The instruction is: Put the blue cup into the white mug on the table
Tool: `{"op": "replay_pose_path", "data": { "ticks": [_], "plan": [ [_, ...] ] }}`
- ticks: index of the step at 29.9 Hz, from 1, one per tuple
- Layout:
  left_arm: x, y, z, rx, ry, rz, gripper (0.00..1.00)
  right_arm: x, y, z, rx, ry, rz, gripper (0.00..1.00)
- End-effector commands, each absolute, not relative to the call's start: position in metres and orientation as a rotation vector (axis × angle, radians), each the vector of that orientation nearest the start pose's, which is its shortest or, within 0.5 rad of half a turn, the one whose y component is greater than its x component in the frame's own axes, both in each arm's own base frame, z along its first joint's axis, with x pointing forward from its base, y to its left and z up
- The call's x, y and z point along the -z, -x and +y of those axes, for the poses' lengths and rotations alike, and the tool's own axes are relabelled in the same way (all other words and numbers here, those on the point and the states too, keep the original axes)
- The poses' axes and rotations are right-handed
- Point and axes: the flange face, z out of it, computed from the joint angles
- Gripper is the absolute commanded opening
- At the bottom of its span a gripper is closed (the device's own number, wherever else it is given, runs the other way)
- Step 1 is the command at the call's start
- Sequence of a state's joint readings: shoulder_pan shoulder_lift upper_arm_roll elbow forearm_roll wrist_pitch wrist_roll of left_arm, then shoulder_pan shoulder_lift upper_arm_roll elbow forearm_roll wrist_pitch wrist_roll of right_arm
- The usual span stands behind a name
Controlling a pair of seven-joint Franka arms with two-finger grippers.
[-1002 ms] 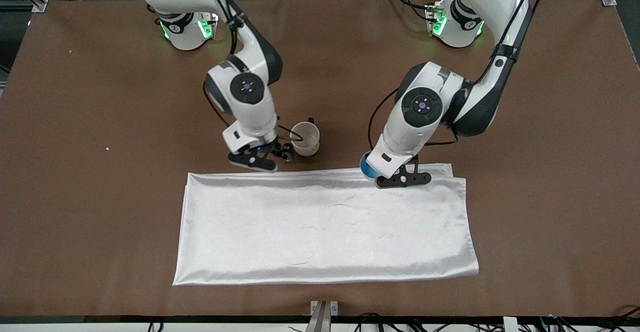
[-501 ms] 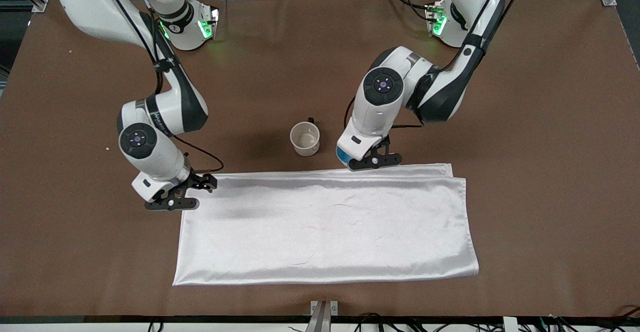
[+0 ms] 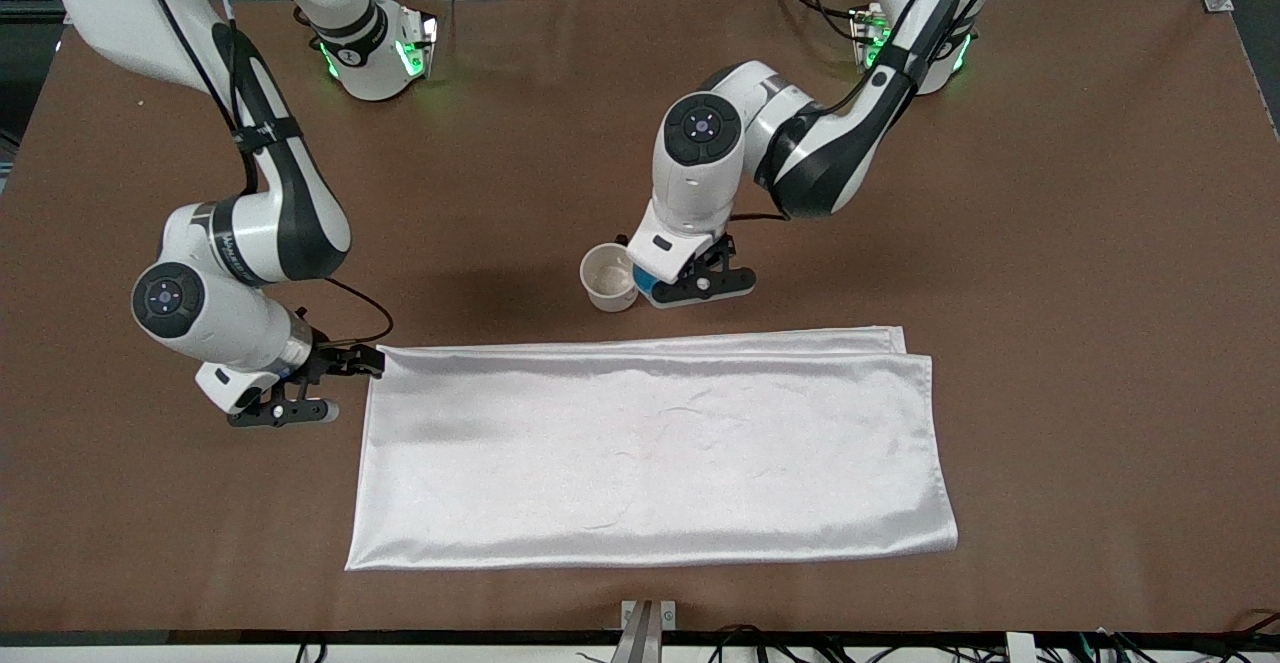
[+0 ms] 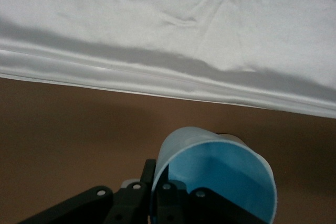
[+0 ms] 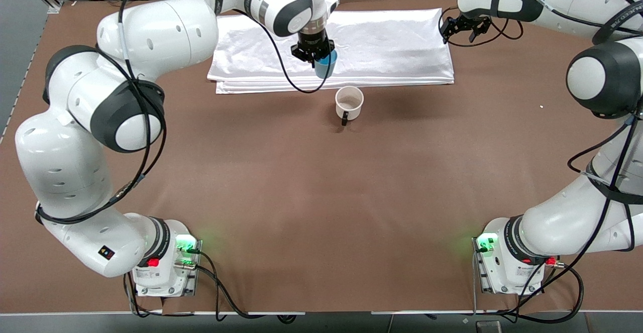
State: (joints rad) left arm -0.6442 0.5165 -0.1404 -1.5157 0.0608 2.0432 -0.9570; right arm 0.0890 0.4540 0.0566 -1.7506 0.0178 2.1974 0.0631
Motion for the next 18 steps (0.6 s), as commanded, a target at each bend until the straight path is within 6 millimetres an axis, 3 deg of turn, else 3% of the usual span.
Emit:
{"op": "replay_pose_path", "data": {
  "ticks": [1, 7, 13, 18],
  "plan": [
    [-0.365, -0.500, -0.499, 0.009, 3.141, -0.305, 0.00, -0.330, -0.622, 0.089, 0.010, 3.078, -0.077, 1.00],
    [-0.360, -0.485, -0.521, 0.014, 3.145, -0.331, 0.00, -0.338, -0.590, 0.065, 0.062, 3.084, -0.101, 1.00],
    [-0.342, -0.467, -0.542, -0.002, 3.137, -0.334, 0.00, -0.356, -0.573, 0.015, 0.092, 3.088, -0.206, 1.00],
    [-0.324, -0.456, -0.555, -0.002, 3.141, -0.347, 0.00, -0.367, -0.557, 0.009, 0.074, 3.091, -0.211, 1.00]
  ]
}}
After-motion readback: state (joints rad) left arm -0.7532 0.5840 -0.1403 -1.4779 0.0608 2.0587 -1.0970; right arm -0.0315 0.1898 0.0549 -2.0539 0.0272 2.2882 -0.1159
